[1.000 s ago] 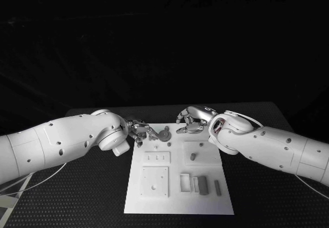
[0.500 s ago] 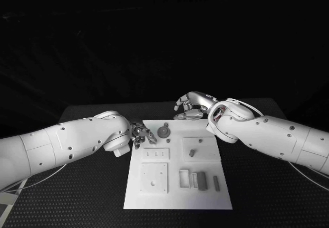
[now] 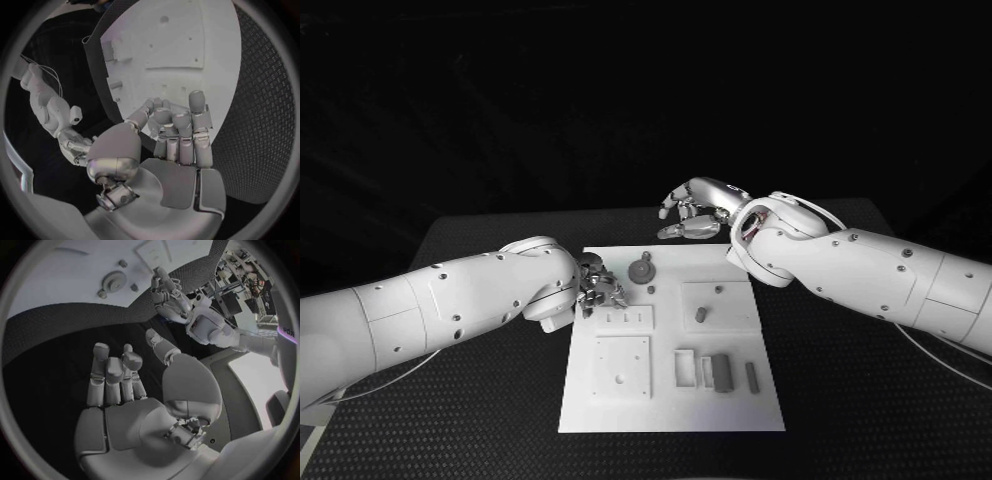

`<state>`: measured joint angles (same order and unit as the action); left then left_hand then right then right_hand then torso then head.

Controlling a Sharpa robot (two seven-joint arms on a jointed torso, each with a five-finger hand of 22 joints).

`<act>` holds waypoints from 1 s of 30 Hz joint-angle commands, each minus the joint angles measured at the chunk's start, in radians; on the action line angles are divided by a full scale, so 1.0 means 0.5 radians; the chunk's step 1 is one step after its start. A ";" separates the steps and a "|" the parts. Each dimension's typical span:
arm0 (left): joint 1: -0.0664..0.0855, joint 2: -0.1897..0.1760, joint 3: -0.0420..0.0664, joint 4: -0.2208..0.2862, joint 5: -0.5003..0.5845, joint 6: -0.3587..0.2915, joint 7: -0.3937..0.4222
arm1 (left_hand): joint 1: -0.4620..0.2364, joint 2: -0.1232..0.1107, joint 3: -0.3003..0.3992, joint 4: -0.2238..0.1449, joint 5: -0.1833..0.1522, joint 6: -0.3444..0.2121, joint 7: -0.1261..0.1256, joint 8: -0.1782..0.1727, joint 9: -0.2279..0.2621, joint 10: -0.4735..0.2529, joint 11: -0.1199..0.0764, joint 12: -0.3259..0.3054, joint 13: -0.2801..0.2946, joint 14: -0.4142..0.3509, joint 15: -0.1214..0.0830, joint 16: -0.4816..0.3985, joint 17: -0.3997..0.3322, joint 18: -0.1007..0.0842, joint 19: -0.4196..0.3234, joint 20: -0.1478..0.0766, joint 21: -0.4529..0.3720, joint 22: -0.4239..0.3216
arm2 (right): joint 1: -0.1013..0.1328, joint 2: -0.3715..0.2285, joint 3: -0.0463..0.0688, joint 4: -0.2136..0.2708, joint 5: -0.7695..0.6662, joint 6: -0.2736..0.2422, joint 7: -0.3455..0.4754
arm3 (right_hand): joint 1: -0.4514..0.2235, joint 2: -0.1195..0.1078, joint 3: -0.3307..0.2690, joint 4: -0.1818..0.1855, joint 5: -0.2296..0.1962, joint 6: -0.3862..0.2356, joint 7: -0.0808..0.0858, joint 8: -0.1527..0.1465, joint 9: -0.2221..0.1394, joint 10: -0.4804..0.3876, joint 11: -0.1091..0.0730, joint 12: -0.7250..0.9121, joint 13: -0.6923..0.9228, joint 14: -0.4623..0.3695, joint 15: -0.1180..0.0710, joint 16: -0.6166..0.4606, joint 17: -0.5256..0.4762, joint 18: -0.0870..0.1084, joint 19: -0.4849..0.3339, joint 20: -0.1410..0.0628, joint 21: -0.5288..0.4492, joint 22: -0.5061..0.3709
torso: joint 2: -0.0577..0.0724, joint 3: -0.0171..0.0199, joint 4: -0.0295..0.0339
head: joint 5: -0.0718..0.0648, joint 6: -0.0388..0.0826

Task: Assemble the parts on the task board

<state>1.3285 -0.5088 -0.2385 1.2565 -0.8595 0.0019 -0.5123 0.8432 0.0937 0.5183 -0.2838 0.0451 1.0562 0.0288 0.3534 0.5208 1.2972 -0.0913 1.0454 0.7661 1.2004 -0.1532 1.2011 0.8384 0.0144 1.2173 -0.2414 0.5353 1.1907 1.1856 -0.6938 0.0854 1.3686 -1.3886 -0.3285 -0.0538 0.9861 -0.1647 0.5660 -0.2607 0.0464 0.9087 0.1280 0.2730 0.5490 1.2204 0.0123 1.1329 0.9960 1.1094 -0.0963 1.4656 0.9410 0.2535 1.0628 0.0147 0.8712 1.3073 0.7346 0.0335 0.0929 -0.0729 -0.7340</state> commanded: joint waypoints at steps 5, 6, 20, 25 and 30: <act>-0.022 0.029 0.001 -0.011 -0.087 0.062 -0.024 | -0.031 -0.004 -0.002 0.022 0.007 0.200 -0.040 0.162 0.221 0.008 -0.021 -0.003 -0.006 -0.004 -0.022 0.020 -0.012 0.002 0.020 -0.017 -0.009 0.004 | 0.001 0.005 0.002 -0.001 0.009 0.008 0.004 | 0.010 0.002 0.010 0.004 0.004 -0.001 -0.001 -0.010 0.000 -0.013 0.004 -0.011 -0.002 0.004 0.011 -0.010 -0.002 0.017 -0.010 0.001 -0.010 0.005 | 0.001 -0.0003 -0.001 | -0.007 -0.014; -0.023 0.031 0.001 -0.012 -0.096 0.061 -0.026 | -0.033 -0.004 -0.002 0.023 0.007 0.200 -0.041 0.163 0.223 0.010 -0.022 -0.003 -0.006 -0.003 -0.023 0.022 -0.013 0.002 0.021 -0.017 -0.009 0.004 | 0.001 0.005 0.002 -0.002 0.009 0.010 0.004 | 0.009 0.002 0.010 0.004 0.004 -0.001 -0.001 -0.010 0.000 -0.013 0.004 -0.011 -0.002 0.004 0.011 -0.010 -0.002 0.017 -0.010 0.001 -0.010 0.005 | 0.001 -0.0003 -0.001 | -0.008 -0.015; -0.028 0.041 0.001 -0.016 -0.150 0.093 -0.039 | -0.054 -0.006 -0.004 0.034 0.007 0.206 -0.048 0.176 0.241 0.025 -0.029 0.001 -0.013 0.009 -0.025 0.038 -0.031 0.002 0.036 -0.023 -0.008 0.009 | 0.001 0.009 0.002 -0.003 0.012 0.021 0.001 | 0.007 0.003 0.009 0.006 0.004 0.000 -0.001 -0.010 0.000 -0.014 0.004 -0.011 -0.002 0.004 0.011 -0.010 -0.002 0.017 -0.010 0.002 -0.010 0.006 | 0.000 -0.0002 -0.001 | -0.015 -0.025; -0.034 0.046 0.001 -0.016 -0.174 0.111 -0.045 | -0.061 -0.010 -0.004 0.037 0.007 0.211 -0.052 0.181 0.247 0.033 -0.033 0.004 -0.015 0.016 -0.026 0.046 -0.038 0.003 0.043 -0.026 -0.007 0.012 | 0.001 0.009 0.002 -0.004 0.012 0.024 0.001 | 0.006 0.003 0.009 0.006 0.004 0.001 -0.001 -0.010 0.000 -0.014 0.004 -0.011 -0.002 0.004 0.011 -0.010 -0.002 0.017 -0.010 0.002 -0.010 0.006 | 0.000 -0.0012 -0.001 | -0.016 -0.028; -0.039 0.051 0.001 -0.015 -0.241 0.112 -0.046 | -0.067 -0.012 -0.005 0.040 0.007 0.214 -0.054 0.184 0.251 0.039 -0.036 0.005 -0.017 0.021 -0.027 0.052 -0.044 0.003 0.049 -0.028 -0.006 0.014 | 0.001 0.010 0.002 -0.004 0.013 0.027 0.000 | 0.005 0.003 0.009 0.007 0.004 0.001 -0.001 -0.010 0.000 -0.014 0.004 -0.011 -0.002 0.004 0.011 -0.010 -0.002 0.017 -0.010 0.003 -0.010 0.006 | 0.000 -0.0007 -0.001 | -0.019 -0.030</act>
<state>1.3096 -0.4864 -0.2385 1.2470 -0.9412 0.0379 -0.5329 0.8087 0.0749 0.5157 -0.2695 0.0459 1.0675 0.0176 0.4000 0.5508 1.3133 -0.1040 1.0454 0.7592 1.2084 -0.1613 1.2234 0.8176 0.0141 1.2265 -0.2500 0.5353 1.1965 1.1858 -0.6898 0.0858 1.3663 -1.3823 -0.3253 -0.0544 0.9861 -0.1646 0.5660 -0.2606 0.0464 0.9100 0.1265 0.2730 0.5490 1.2205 0.0123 1.1330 0.9962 1.1096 -0.0961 1.4657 0.9411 0.2481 1.0628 0.0147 0.8712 1.3073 0.7345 0.0331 0.0924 -0.0817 -0.7484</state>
